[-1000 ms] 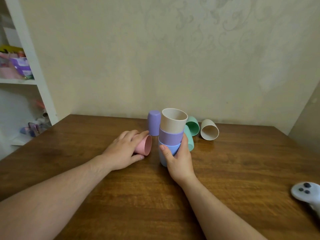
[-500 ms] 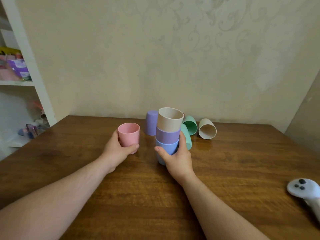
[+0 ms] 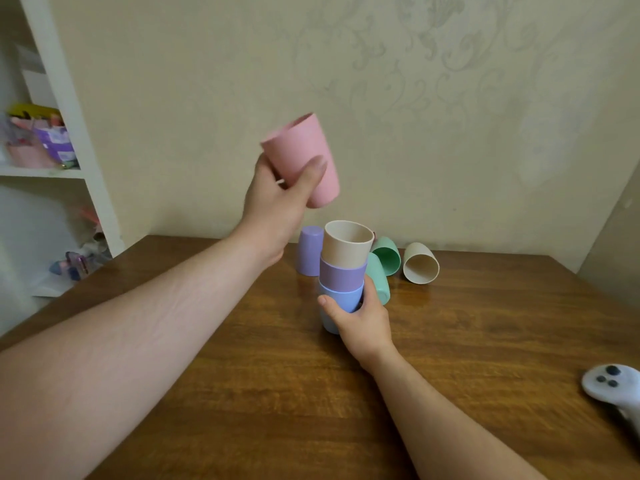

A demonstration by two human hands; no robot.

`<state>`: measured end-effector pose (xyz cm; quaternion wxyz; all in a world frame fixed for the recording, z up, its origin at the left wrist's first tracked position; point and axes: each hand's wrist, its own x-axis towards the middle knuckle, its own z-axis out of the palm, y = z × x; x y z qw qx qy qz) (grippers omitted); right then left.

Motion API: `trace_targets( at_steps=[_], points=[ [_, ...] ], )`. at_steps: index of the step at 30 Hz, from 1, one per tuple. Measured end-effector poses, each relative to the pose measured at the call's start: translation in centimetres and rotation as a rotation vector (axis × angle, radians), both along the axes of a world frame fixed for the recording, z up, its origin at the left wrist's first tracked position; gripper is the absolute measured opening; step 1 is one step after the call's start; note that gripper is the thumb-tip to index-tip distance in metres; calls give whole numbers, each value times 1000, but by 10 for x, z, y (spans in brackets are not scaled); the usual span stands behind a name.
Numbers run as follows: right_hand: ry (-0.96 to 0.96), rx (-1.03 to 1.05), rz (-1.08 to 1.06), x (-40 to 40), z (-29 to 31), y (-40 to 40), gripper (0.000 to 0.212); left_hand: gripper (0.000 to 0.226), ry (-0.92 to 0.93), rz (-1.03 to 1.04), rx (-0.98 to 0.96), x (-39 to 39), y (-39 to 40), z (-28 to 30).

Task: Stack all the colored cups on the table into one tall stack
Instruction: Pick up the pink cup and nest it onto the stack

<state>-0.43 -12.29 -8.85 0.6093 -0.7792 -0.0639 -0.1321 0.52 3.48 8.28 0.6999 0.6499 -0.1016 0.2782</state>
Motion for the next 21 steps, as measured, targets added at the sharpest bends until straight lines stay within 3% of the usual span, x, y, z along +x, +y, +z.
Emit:
trace_targets(
  at_steps=[4,8,16,21],
  points=[
    [5,14,3,0,-1,0,63,60,60,-74,236,-5,-31,16],
    [-2,18,16,1,-2,-1,64,54,197,-91,424,-7,-37,-21],
    [-5,24,57,5,-4,0,66,46,248,-98,279,-4,-26,-60],
    [-12,34,56,5,-4,1,68,66,239,-117,336,-3,-29,-65]
  ],
)
